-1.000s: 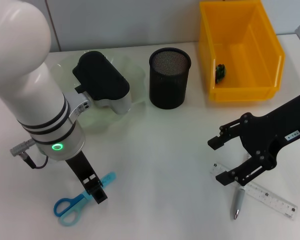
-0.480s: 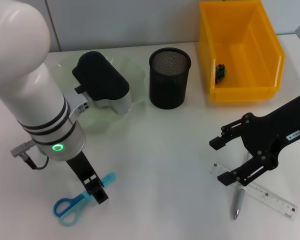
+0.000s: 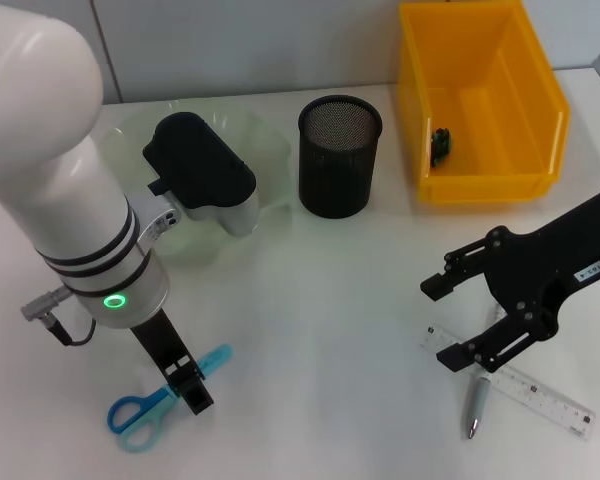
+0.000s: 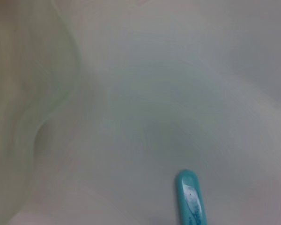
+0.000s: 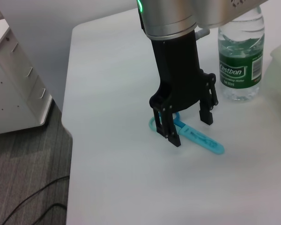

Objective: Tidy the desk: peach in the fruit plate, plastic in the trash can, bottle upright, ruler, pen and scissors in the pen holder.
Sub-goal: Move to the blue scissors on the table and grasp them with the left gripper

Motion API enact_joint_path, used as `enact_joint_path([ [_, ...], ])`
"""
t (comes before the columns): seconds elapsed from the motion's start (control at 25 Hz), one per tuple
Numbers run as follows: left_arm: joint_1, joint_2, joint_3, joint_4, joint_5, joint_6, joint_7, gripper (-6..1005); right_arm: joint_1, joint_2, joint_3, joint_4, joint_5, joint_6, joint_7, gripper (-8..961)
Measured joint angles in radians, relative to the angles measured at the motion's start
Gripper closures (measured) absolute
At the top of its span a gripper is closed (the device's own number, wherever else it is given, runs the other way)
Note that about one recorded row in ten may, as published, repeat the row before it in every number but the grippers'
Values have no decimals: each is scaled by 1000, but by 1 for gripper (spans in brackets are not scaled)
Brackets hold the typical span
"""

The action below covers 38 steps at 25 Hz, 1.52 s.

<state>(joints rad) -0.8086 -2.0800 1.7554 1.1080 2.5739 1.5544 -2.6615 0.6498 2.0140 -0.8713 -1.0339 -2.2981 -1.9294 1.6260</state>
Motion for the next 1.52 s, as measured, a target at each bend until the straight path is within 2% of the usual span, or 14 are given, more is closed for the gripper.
enact_joint_path([
  [0.64,-10,0,35,-25,0,-9,10,385,5,0,0,0,-1,4,0,115],
  [1.44,-19,0,42,-26,0,-23,6,513,4,1,0,0,-1,6,-5,115],
  [1.52,-19,0,42,-27,0,-23,6,549,5,1,0,0,-1,6,-5,115],
])
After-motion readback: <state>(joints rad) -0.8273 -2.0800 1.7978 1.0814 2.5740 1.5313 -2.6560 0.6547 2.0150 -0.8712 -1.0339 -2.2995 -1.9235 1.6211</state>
